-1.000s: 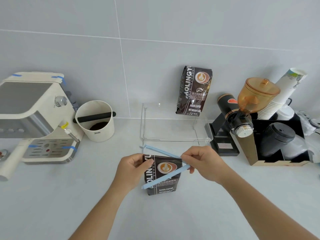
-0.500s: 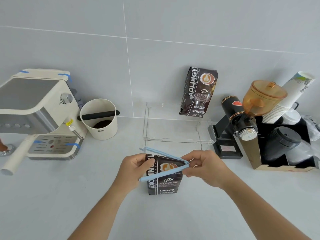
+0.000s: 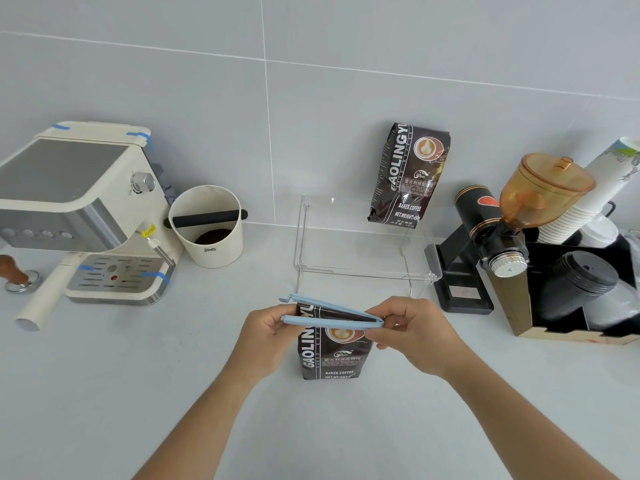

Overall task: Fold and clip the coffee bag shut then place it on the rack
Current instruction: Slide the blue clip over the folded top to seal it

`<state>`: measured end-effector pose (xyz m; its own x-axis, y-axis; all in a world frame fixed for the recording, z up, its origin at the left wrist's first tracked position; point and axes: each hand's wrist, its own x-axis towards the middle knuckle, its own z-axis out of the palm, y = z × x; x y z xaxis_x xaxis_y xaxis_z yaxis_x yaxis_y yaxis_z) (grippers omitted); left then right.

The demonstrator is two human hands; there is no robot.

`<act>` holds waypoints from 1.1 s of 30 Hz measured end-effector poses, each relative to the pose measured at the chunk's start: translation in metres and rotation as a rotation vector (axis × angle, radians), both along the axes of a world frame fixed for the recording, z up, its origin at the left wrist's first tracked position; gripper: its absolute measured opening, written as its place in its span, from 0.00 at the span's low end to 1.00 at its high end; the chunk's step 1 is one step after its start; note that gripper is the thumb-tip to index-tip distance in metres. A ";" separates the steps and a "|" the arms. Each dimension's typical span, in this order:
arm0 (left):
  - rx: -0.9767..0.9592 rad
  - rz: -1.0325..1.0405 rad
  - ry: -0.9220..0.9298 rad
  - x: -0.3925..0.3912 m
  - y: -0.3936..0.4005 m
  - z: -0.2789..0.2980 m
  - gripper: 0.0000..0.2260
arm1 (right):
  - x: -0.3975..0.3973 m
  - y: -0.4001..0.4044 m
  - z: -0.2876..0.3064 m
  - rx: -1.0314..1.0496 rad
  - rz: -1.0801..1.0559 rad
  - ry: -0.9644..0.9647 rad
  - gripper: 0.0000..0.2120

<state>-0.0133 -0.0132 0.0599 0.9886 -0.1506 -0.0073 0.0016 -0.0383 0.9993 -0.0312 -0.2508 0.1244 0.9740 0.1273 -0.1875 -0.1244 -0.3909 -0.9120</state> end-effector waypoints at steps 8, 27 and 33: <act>-0.042 0.091 0.028 -0.003 -0.006 -0.007 0.10 | -0.001 0.000 -0.005 -0.103 0.018 -0.100 0.17; 1.247 -0.613 -0.315 0.052 0.038 0.070 0.18 | -0.002 -0.004 -0.017 -0.259 0.049 -0.274 0.13; 1.359 -0.698 -0.364 0.059 0.035 0.071 0.18 | -0.003 -0.007 -0.019 -0.255 0.049 -0.263 0.07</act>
